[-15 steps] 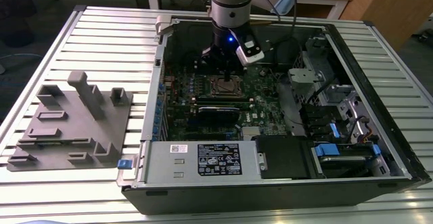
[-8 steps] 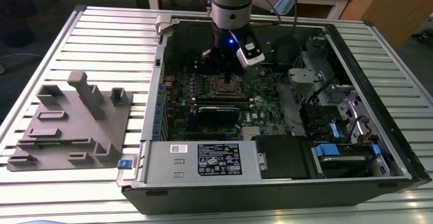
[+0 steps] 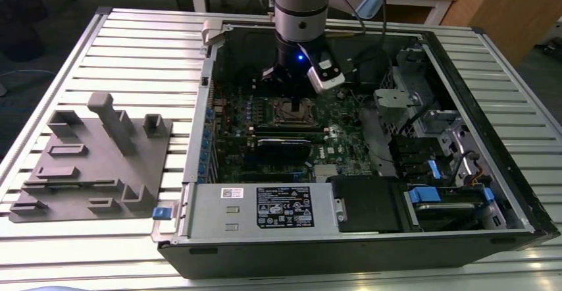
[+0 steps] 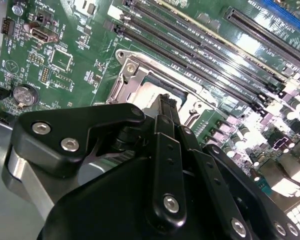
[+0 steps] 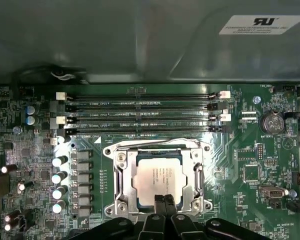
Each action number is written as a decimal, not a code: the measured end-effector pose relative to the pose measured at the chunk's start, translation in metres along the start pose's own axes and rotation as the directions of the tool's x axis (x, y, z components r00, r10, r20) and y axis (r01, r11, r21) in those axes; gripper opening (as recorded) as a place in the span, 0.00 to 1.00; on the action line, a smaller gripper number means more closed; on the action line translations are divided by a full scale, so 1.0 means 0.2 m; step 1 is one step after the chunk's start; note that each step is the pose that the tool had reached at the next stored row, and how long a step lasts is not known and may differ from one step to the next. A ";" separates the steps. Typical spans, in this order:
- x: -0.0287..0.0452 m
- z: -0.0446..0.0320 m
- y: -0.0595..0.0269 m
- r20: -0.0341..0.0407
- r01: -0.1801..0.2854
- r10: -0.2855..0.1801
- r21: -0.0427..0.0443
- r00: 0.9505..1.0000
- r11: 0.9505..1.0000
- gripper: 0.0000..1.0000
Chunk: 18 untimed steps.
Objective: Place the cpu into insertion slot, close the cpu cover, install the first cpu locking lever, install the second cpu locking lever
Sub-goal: 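Install the second cpu locking lever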
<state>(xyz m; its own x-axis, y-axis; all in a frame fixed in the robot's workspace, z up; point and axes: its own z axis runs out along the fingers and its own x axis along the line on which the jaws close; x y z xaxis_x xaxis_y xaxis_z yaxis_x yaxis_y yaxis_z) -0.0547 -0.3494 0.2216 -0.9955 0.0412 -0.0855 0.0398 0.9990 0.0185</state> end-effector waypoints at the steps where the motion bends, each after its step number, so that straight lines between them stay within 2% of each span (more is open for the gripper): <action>1: 0.000 -0.002 0.000 0.000 0.000 0.000 0.000 1.000 1.000 0.11; 8: -0.002 -0.021 -0.001 0.000 0.000 0.000 0.000 1.000 1.000 0.11; 18: -0.004 -0.026 -0.033 0.000 0.000 0.000 0.000 1.000 1.000 0.11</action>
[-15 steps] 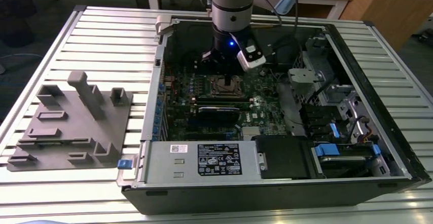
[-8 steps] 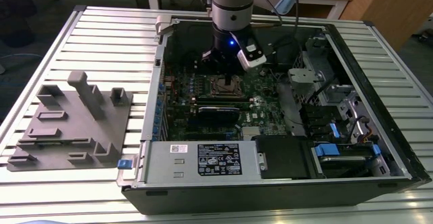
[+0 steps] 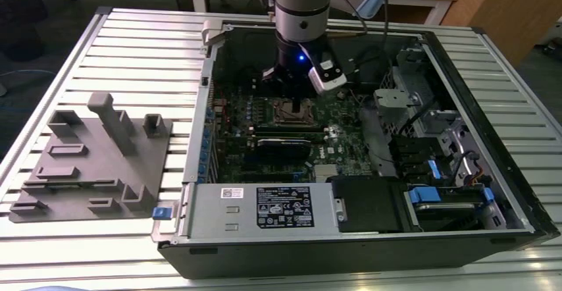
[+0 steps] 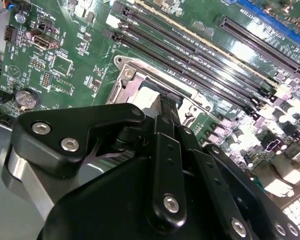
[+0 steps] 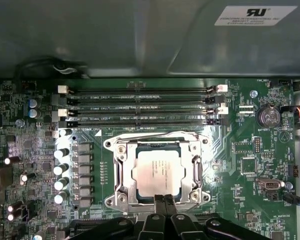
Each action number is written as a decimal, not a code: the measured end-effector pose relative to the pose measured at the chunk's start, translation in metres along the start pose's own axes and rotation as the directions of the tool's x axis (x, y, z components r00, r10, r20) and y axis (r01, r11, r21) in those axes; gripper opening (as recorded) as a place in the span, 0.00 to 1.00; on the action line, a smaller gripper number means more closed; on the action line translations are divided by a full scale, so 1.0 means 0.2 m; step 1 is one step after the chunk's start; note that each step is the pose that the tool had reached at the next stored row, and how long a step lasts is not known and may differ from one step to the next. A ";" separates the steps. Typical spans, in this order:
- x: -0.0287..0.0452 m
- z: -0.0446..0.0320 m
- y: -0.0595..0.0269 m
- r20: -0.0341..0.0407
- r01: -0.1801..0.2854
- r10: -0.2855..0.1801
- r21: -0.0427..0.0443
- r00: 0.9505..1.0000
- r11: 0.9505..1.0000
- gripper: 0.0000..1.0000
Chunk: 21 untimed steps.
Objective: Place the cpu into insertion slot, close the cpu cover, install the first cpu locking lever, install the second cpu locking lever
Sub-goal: 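Install the second cpu locking lever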
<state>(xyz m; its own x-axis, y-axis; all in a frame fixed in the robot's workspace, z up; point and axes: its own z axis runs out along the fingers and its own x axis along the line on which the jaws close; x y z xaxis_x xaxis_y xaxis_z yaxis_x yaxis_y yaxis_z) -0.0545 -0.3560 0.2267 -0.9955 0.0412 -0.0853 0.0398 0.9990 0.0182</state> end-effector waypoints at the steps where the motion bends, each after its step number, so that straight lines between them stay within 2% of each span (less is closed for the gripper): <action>1: 0.000 -0.003 -0.001 0.000 0.000 0.000 0.000 1.000 1.000 0.11; 21: -0.004 -0.028 -0.009 0.000 0.000 0.000 0.000 1.000 1.000 0.11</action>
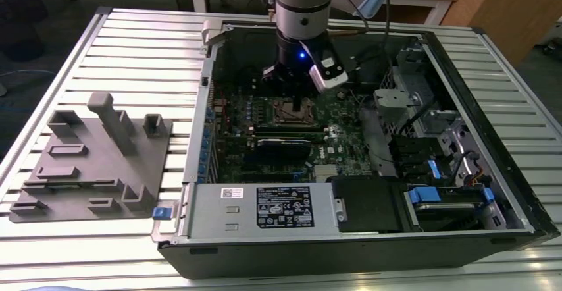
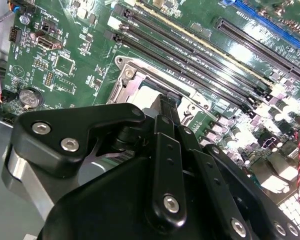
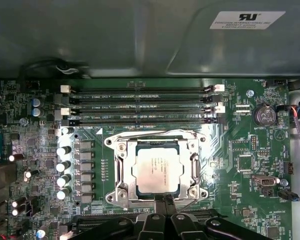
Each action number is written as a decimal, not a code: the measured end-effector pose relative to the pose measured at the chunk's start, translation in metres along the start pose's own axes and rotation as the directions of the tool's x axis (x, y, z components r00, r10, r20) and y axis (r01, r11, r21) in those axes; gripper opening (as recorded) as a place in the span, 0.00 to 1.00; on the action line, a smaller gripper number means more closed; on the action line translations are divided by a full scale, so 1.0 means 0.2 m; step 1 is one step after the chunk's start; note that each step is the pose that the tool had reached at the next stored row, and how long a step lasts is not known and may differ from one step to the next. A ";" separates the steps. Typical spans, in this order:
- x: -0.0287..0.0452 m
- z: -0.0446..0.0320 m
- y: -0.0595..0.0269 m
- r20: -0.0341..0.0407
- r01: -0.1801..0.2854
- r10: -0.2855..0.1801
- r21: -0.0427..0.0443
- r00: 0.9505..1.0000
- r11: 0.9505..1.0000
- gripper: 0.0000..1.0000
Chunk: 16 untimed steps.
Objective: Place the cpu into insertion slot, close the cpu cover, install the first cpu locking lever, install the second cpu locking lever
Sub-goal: 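Install the second cpu locking lever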
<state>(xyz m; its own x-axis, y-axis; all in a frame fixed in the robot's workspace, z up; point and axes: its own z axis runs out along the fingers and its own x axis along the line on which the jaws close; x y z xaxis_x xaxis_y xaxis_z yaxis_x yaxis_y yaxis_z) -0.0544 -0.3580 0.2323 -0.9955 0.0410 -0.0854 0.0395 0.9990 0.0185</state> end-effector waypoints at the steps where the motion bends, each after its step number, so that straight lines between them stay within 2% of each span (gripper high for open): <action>1: 0.000 0.000 -0.004 0.000 0.000 0.000 0.000 1.000 1.000 0.11; 5: -0.004 0.000 -0.029 0.000 0.000 0.000 0.000 1.000 1.000 0.11; 16: 0.004 0.005 -0.066 0.000 0.000 0.000 0.000 1.000 1.000 0.11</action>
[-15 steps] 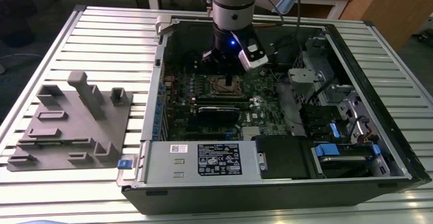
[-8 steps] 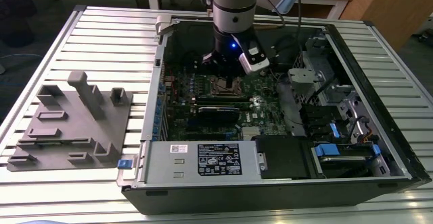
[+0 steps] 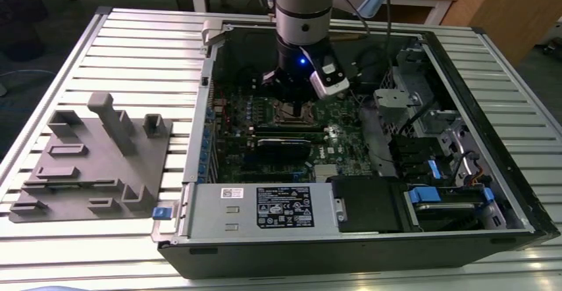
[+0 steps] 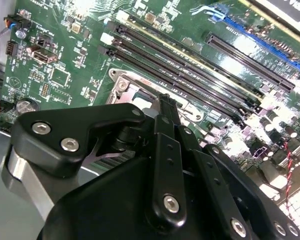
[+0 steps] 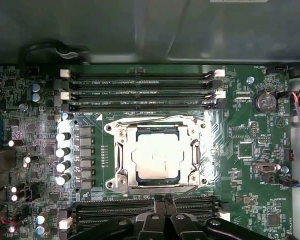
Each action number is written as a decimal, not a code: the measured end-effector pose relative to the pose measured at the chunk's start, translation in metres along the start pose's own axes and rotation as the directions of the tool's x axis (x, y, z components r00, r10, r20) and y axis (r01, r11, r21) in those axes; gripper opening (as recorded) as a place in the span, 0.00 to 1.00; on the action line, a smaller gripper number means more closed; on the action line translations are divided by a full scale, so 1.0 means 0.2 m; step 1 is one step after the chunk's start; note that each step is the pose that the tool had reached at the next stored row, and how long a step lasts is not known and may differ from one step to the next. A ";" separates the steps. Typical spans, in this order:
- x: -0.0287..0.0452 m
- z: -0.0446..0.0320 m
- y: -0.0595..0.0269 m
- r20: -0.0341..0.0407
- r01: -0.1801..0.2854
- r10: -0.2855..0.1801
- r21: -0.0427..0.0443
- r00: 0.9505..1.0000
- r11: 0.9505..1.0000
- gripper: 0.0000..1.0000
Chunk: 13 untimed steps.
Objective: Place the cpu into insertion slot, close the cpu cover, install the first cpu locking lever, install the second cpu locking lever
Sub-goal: 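Install the second cpu locking lever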
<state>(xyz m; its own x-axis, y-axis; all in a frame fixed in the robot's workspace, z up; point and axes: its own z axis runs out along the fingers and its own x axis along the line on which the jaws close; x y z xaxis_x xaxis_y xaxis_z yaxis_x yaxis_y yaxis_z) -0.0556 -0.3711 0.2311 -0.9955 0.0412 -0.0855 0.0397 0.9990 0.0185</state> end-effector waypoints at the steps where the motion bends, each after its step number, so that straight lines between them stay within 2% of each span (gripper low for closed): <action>1: 0.006 0.002 -0.004 0.000 0.000 0.000 0.000 1.000 1.000 0.11; 7: 0.040 0.015 -0.029 0.000 0.000 0.000 0.000 1.000 1.000 0.11; 13: 0.078 0.050 -0.060 0.000 0.000 0.000 0.000 1.000 1.000 0.11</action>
<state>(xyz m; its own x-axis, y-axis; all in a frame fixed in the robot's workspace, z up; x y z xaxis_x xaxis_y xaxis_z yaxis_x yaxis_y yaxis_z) -0.0706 -0.3823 0.2196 -0.9955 0.0414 -0.0854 0.0400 0.9990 0.0185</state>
